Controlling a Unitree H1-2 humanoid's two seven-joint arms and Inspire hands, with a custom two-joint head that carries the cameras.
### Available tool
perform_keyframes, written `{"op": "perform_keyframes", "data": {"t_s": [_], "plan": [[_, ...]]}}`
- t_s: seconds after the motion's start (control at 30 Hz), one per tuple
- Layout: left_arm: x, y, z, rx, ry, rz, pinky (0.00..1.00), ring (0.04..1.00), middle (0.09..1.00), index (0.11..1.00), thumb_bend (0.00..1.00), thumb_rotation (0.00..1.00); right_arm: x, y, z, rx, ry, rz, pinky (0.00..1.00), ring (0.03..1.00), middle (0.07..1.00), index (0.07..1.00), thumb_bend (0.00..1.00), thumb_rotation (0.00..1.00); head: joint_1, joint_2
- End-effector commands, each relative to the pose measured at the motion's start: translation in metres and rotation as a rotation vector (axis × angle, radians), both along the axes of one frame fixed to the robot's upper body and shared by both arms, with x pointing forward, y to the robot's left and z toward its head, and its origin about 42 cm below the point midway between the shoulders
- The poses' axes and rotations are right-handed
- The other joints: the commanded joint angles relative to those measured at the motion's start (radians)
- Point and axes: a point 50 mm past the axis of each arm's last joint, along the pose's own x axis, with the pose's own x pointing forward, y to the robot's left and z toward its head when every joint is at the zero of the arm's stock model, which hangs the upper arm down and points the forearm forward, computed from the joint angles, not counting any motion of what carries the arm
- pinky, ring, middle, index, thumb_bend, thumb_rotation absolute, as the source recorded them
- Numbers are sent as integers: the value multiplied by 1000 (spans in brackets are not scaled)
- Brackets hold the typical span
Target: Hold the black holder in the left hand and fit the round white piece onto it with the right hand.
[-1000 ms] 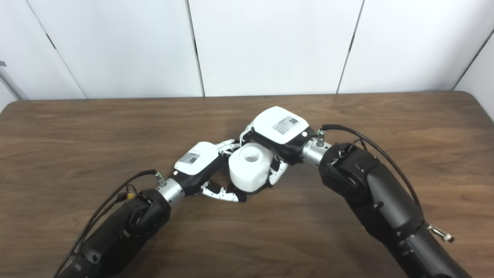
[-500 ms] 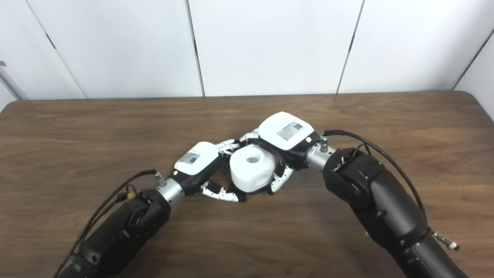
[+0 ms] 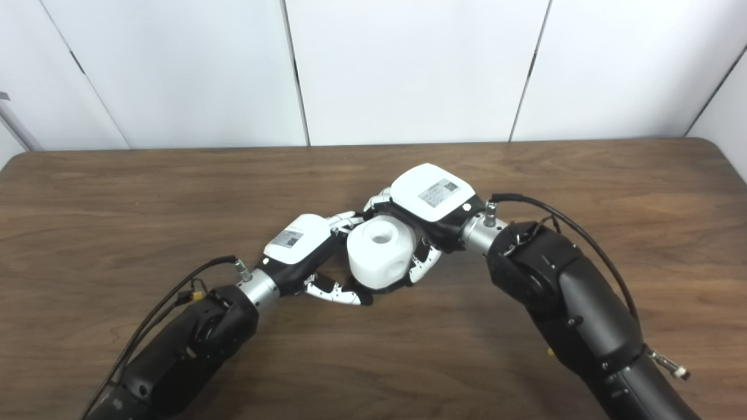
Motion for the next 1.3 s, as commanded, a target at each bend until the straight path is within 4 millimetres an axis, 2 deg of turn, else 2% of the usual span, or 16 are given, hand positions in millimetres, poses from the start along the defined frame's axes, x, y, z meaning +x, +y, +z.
{"op": "perform_keyframes", "data": {"t_s": [0.0, 0.17, 0.3, 0.47, 0.87, 1.17, 1.27], "plan": [[-18, 10, -39, 146, 181, -6, 808, 935, 890, 484, 524, 71, 5, -1, 15, 28, -59, 2, 718, 779, 770, 745, 855, 232, 0, 1], [-17, 9, -39, 145, 182, -3, 810, 934, 888, 484, 524, 70, 7, -5, 23, -14, -32, -24, 743, 804, 795, 785, 880, 250, -6, 0], [-17, 9, -40, 146, 181, -3, 812, 931, 888, 484, 524, 70, 7, -16, 34, -97, 66, -82, 832, 906, 903, 924, 966, 256, -6, -1], [-16, 10, -40, 142, 177, -5, 808, 931, 887, 483, 524, 71, 4, -33, 44, -137, 121, -123, 814, 913, 944, 996, 1000, 249, -5, 1], [-15, 13, -39, 139, 173, -7, 813, 934, 888, 483, 524, 71, -1, -60, 53, -144, 127, -183, 732, 883, 960, 1000, 1000, 266, -12, 1], [-16, 13, -40, 142, 174, -9, 810, 933, 888, 484, 524, 71, 1, -77, 51, -80, 96, -219, 687, 852, 926, 1000, 1000, 240, -16, 3], [-16, 13, -40, 140, 181, -4, 812, 934, 888, 484, 524, 71, 0, -85, 51, -8, 42, -248, 596, 775, 849, 865, 927, 210, -19, 2]]}}
